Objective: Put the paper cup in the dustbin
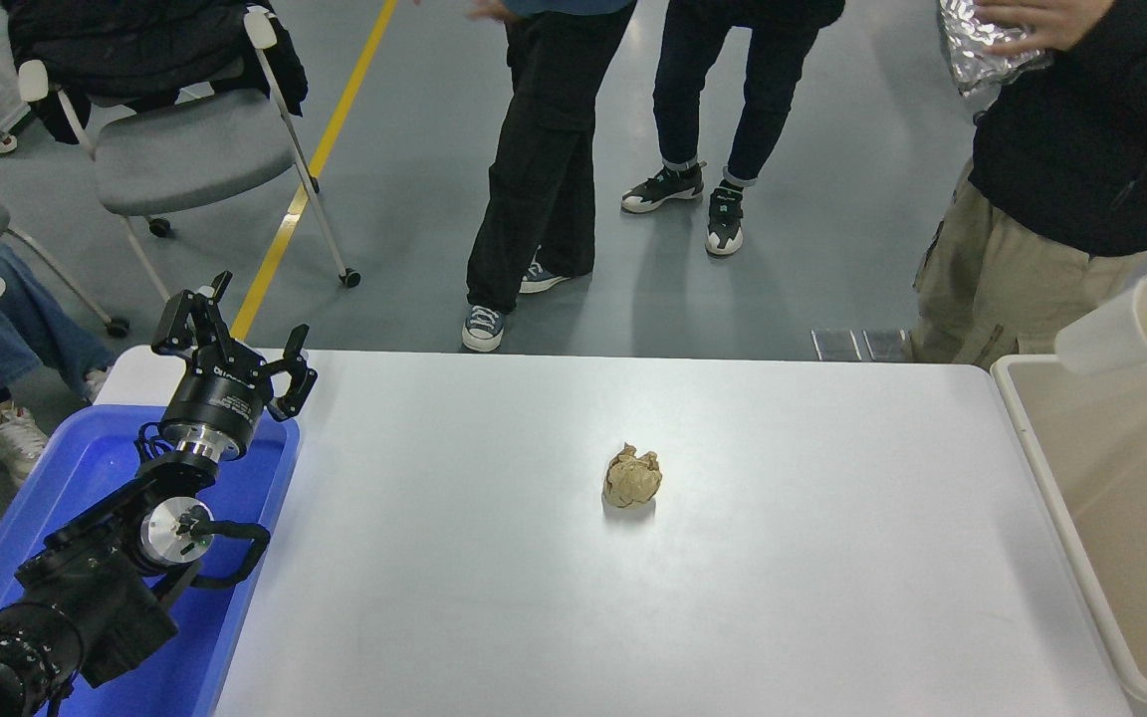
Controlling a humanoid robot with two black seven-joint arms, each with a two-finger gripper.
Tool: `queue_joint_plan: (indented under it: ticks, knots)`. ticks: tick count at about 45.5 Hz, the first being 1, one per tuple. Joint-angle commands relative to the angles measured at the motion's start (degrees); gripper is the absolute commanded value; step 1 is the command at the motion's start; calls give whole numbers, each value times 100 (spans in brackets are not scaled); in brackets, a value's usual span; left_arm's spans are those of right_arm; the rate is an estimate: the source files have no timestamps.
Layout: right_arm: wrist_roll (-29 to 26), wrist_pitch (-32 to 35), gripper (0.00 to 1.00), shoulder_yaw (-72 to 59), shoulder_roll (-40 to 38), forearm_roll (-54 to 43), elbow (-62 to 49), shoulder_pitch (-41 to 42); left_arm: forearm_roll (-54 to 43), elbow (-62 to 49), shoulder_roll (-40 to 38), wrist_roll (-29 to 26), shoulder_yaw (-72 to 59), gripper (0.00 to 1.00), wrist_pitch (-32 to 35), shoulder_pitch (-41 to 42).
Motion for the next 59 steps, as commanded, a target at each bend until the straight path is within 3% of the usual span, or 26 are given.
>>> queue_joint_plan:
  ticks: [1,17,34,59]
  knots:
    - [-4,-174,0,689,72,1367,-1212,-1558,0,0,0,0,0,100,0,0]
    - [-21,-191,0,1199,1135,3125,-3014,-3246,0,0,0,0,0,100,0,0]
    - [-179,-191,0,1568,3025,3591,-5537,-4328,0,0,0,0,0,100,0,0]
    - [-540,-1720,0,2860,3826,3600,-5661,-4846,0,0,0,-9,-8,100,0,0]
